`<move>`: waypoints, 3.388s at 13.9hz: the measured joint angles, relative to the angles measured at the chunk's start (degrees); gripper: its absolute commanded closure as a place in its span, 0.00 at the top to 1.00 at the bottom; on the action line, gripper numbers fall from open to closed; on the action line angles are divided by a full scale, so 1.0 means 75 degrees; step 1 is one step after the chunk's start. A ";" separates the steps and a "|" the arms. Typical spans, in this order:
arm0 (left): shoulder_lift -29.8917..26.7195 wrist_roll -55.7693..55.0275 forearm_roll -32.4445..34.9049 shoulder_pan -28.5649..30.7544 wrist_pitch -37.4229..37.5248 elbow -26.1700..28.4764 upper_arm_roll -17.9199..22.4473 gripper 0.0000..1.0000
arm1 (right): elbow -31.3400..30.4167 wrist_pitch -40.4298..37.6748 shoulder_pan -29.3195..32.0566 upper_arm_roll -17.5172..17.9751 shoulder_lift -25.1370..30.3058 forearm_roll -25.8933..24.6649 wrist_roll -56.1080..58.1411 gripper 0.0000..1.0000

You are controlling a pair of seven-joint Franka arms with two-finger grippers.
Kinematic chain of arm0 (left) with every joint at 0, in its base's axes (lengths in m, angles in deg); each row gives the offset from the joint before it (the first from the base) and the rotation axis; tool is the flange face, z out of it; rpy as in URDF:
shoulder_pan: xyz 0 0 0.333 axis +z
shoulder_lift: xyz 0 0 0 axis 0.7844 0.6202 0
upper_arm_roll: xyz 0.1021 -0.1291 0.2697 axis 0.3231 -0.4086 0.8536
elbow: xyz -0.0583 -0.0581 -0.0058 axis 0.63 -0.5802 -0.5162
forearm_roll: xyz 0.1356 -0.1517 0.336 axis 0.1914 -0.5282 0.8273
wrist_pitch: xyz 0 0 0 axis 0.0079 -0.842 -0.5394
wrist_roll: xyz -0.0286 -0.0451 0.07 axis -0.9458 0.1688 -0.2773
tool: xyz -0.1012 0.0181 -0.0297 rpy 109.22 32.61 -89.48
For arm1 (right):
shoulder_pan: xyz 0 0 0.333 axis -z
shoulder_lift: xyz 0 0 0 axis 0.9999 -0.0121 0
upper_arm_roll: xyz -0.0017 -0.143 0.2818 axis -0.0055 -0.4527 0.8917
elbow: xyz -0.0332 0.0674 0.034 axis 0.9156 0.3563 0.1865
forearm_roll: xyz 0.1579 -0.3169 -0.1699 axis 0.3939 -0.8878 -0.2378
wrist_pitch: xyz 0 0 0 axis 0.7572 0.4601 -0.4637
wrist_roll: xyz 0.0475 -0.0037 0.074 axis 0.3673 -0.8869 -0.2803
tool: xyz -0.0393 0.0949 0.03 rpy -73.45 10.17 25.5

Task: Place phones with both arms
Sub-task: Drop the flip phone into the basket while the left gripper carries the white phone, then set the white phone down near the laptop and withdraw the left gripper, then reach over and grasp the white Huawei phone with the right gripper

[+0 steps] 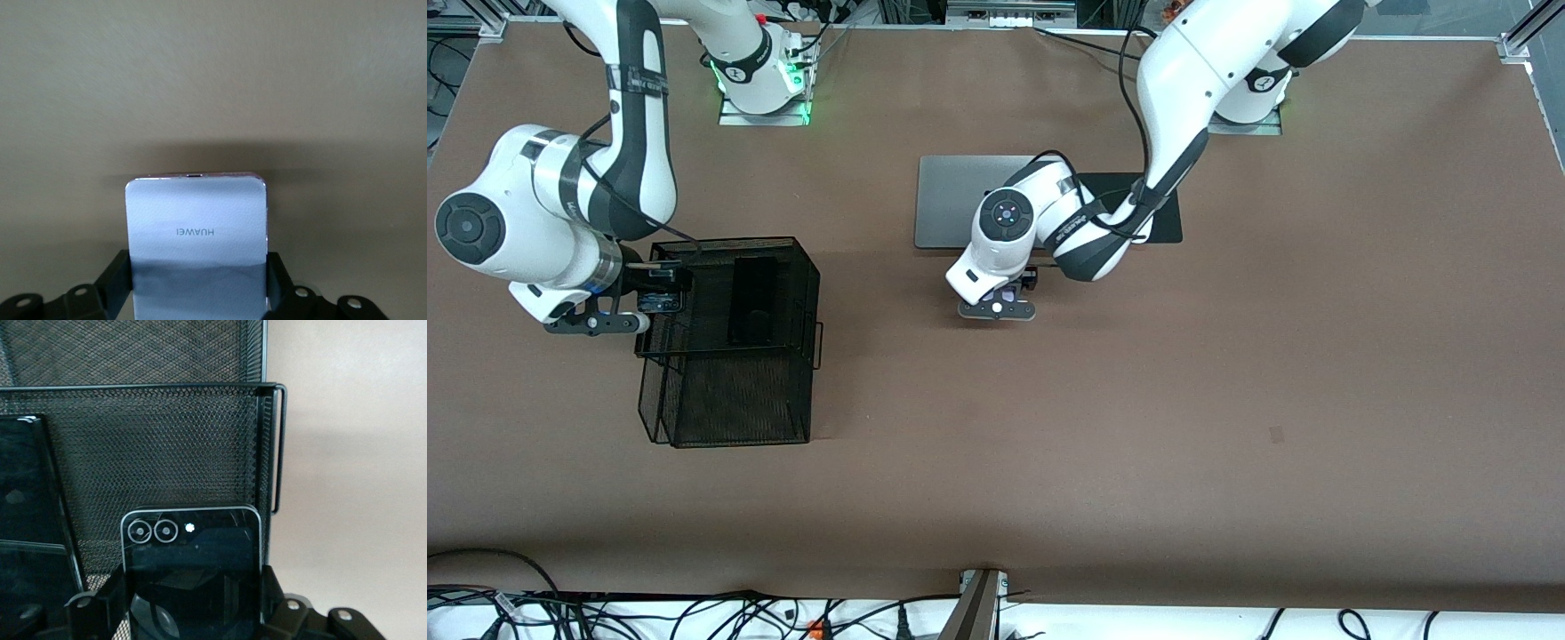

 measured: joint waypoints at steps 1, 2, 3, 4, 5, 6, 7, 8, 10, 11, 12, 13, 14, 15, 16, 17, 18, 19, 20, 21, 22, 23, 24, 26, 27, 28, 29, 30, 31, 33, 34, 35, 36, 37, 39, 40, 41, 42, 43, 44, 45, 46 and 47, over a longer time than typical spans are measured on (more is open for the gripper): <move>0.0082 -0.0090 0.0105 -0.0047 -0.0044 0.0002 0.0003 0.18 | 0.0001 0.0018 0.0052 0.0082 -0.0138 0.0121 0.0001 0.37; 0.0146 -0.0143 0.0182 -0.0077 -0.0074 0.0002 0.0005 0.67 | 0.0002 0.0036 0.0065 0.0134 -0.0276 0.0262 0.0000 0.62; 0.0203 -0.0203 0.0223 -0.0101 -0.0124 0.0001 0.0009 0.95 | 0.0008 0.0052 0.0065 0.0165 -0.0394 0.0398 0.0000 1.00; 0.0220 -0.0244 0.0246 -0.0121 -0.0160 0.0000 0.0020 1.00 | 0.0020 0.0056 0.0065 0.0181 -0.0497 0.0538 0.0000 1.00; 0.0219 -0.0250 0.0247 -0.0132 -0.0191 -0.0005 0.0020 1.00 | 0.0047 0.0055 0.0065 0.0184 -0.0581 0.0643 0.0000 1.00; 0.0217 -0.0252 0.0247 -0.0138 -0.0213 -0.0013 0.0019 1.00 | 0.0099 0.0054 0.0068 0.0183 -0.0634 0.0703 0.0000 1.00; 0.0210 -0.0252 0.0249 -0.0133 -0.0215 -0.0035 0.0021 1.00 | 0.0197 0.0014 0.0078 0.0180 -0.0648 0.0719 -0.0001 1.00; 0.0181 -0.0252 0.0253 -0.0111 -0.0206 -0.0073 0.0026 1.00 | 0.0366 -0.0160 0.0103 0.0163 -0.0647 0.0723 -0.0006 1.00; -0.0058 -0.0173 0.0267 0.0036 0.0233 -0.0230 0.0036 1.00 | 0.0965 -0.0825 0.0239 0.0107 -0.0643 0.0726 -0.0016 1.00; -0.0325 0.0053 0.0267 0.0207 0.0736 -0.0325 0.0038 1.00 | 0.1345 -0.1198 0.0337 0.0075 -0.0636 0.0727 -0.0049 1.00; -0.0671 0.0391 0.0248 0.0462 0.1264 -0.0405 0.0025 1.00 | 0.1714 -0.1536 0.0426 0.0051 -0.0627 0.0726 -0.0125 1.00; -0.1065 0.0751 0.0146 0.0779 0.1804 -0.0457 0.0005 1.00 | 0.2048 -0.1790 0.0491 0.0038 -0.0616 0.0726 -0.0239 1.00; -0.1509 0.1144 -0.0059 0.1151 0.2338 -0.0485 -0.0014 1.00 | 0.2340 -0.1978 0.0526 0.0037 -0.0607 0.0726 -0.0349 1.00; -0.1940 0.1503 -0.0222 0.1516 0.2828 -0.0497 -0.0018 1.00 | 0.2561 -0.2112 0.0535 0.0037 -0.0602 0.0726 -0.0407 1.00; -0.2373 0.1877 -0.0278 0.1893 0.3346 -0.0503 -0.0017 1.00 | 0.2717 -0.2186 0.0533 0.0039 -0.0602 0.0726 -0.0442 1.00; -0.2780 0.2326 -0.0295 0.2276 0.3858 -0.0504 -0.0015 1.00 | 0.2811 -0.2212 0.0529 0.0044 -0.0602 0.0726 -0.0466 1.00; -0.3140 0.2844 -0.0311 0.2671 0.4328 -0.0500 -0.0011 1.00 | 0.2856 -0.2225 0.0528 0.0046 -0.0602 0.0726 -0.0479 1.00; -0.3472 0.3432 -0.0327 0.3114 0.4769 -0.0495 -0.0009 1.00 | 0.2865 -0.2230 0.0529 0.0046 -0.0602 0.0726 -0.0484 1.00; -0.3736 0.4025 -0.0394 0.3568 0.5103 -0.0495 -0.0002 1.00 | 0.2865 -0.2233 0.0533 0.0046 -0.0603 0.0726 -0.0485 1.00; -0.3954 0.4691 -0.0543 0.4065 0.5369 -0.0504 0.0003 1.00 | 0.2865 -0.2234 0.0534 0.0046 -0.0601 0.0726 -0.0487 1.00; -0.4120 0.5327 -0.0722 0.4530 0.5568 -0.0513 0.0015 1.00 | 0.2876 -0.2234 0.0533 0.0052 -0.0599 0.0728 -0.0505 1.00; -0.4259 0.5900 -0.0860 0.4966 0.5696 -0.0512 0.0042 1.00 | 0.2928 -0.2234 0.0534 0.0090 -0.0594 0.0730 -0.0626 1.00; -0.4384 0.6338 -0.0920 0.5260 0.5749 -0.0508 0.0145 1.00 | 0.3028 -0.2237 0.0540 0.0192 -0.0578 0.0732 -0.0879 1.00; -0.4660 0.6778 -0.0997 0.5282 0.5814 -0.0464 0.0705 1.00 | 0.3323 -0.2391 0.0674 0.0713 -0.0514 0.0723 -0.1635 1.00; -0.4855 0.6951 -0.1143 0.5015 0.5816 -0.0377 0.1200 1.00 | 0.3541 -0.2560 0.0905 0.1178 -0.0477 0.0657 -0.2104 1.00; -0.5097 0.7150 -0.1382 0.4588 0.5794 -0.0223 0.1825 1.00 | 0.3803 -0.2706 0.1258 0.1801 -0.0424 0.0486 -0.2618 1.00; -0.5383 0.7298 -0.1533 0.4133 0.5679 0.0025 0.2427 1.00 | 0.4064 -0.2779 0.1692 0.2563 -0.0352 0.0248 -0.3192 1.00; -0.5744 0.7377 -0.1594 0.3773 0.5338 0.0415 0.2881 1.00 | 0.4308 -0.2798 0.2162 0.3427 -0.0274 -0.0024 -0.3824 1.00; -0.6151 0.7385 -0.1597 0.3589 0.4858 0.0915 0.3087 1.00 | 0.4482 -0.2800 0.2577 0.4300 -0.0199 -0.0311 -0.4493 1.00; -0.6894 0.7384 -0.1580 0.3497 0.4150 0.1923 0.3165 1.00 | 0.4642 -0.2575 0.3026 0.5762 -0.0143 -0.0772 -0.5862 1.00; -0.7105 0.7384 -0.1577 0.3493 0.4014 0.2243 0.3172 1.00 | 0.4651 -0.2292 0.3076 0.6362 -0.0152 -0.1001 -0.6514 1.00; -0.7195 0.7384 -0.1575 0.3491 0.3936 0.2405 0.3177 1.00 | 0.4649 -0.2002 0.3067 0.6913 -0.0180 -0.1216 -0.7154 1.00; -0.7194 0.7384 -0.1574 0.3487 0.3887 0.2448 0.3179 1.00 | 0.4645 -0.1747 0.3033 0.7396 -0.0238 -0.1422 -0.7783 1.00; -0.7183 0.7384 -0.1574 0.3473 0.3876 0.2467 0.3177 1.00 | 0.4639 -0.1538 0.2976 0.7785 -0.0330 -0.1595 -0.8375 1.00; -0.7183 0.7382 -0.1574 0.3435 0.3877 0.2502 0.3167 1.00 | 0.4616 -0.1084 0.2700 0.8250 -0.0678 -0.1839 -0.9290 1.00; -0.7183 0.7382 -0.1574 0.3423 0.3877 0.2507 0.3164 1.00 | 0.4607 -0.0830 0.2494 0.8318 -0.0901 -0.1933 -0.9585 1.00; -0.7183 0.7382 -0.1574 0.3420 0.3878 0.2508 0.3164 1.00 | 0.4596 -0.0595 0.2280 0.8337 -0.1133 -0.1999 -0.9811 1.00; -0.7183 0.7382 -0.1573 0.3420 0.3878 0.2510 0.3165 1.00 | 0.4593 -0.0362 0.2075 0.8340 -0.1370 -0.2048 -1.0002 1.00; -0.7183 0.7382 -0.1573 0.3420 0.3878 0.2512 0.3167 1.00 | 0.4592 -0.0154 0.1898 0.8341 -0.1579 -0.2089 -1.0155 1.00; -0.7183 0.7382 -0.1573 0.3420 0.3878 0.2514 0.3167 1.00 | 0.4593 0.0018 0.1754 0.8341 -0.1751 -0.2137 -1.0282 1.00; -0.7182 0.7382 -0.1573 0.3420 0.3878 0.2516 0.3167 1.00 | 0.4592 0.0163 0.1642 0.8340 -0.1898 -0.2175 -1.0396 1.00; -0.7182 0.7382 -0.1573 0.3420 0.3879 0.2516 0.3167 1.00 | 0.4591 0.0320 0.1557 0.8337 -0.2029 -0.2189 -1.0491 1.00; -0.7182 0.7382 -0.1573 0.3420 0.3880 0.2517 0.3167 1.00 | 0.4591 0.0484 0.1509 0.8336 -0.2157 -0.2198 -1.0556 1.00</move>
